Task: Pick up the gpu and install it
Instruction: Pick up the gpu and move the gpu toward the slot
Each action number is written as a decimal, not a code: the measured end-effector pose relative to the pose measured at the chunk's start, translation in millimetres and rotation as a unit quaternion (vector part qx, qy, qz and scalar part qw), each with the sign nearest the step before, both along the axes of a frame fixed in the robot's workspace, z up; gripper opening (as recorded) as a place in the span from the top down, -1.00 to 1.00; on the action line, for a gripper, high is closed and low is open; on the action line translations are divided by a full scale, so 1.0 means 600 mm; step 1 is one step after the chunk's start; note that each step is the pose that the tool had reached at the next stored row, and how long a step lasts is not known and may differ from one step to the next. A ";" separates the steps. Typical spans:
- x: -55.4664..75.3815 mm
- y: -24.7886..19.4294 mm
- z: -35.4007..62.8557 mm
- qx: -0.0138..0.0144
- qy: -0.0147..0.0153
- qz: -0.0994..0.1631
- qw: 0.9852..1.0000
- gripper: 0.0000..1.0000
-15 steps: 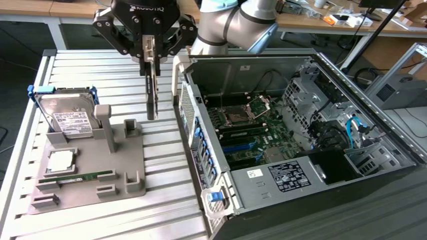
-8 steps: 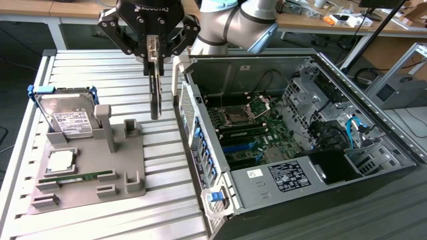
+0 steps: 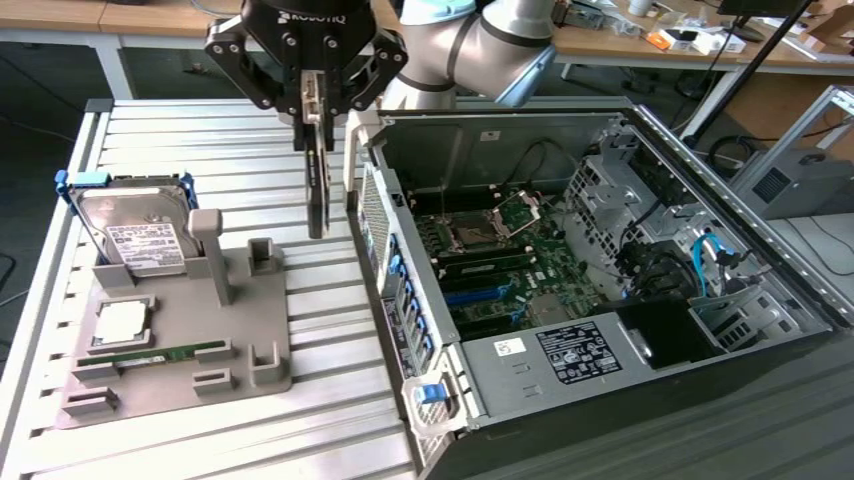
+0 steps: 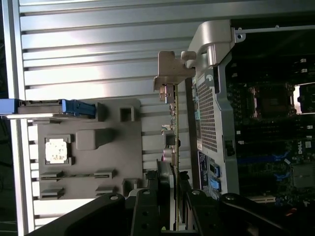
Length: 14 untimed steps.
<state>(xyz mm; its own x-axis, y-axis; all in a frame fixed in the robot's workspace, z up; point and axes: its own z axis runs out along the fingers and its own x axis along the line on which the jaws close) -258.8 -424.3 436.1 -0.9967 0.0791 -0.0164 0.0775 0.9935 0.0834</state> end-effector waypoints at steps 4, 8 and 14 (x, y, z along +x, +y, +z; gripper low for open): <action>0.005 0.0000 0.000 0.000 0.000 0.000 1.000 0.47; 0.008 0.0000 0.000 0.000 0.000 0.000 1.000 0.47; 0.016 0.0000 0.000 0.000 0.000 0.000 1.000 0.47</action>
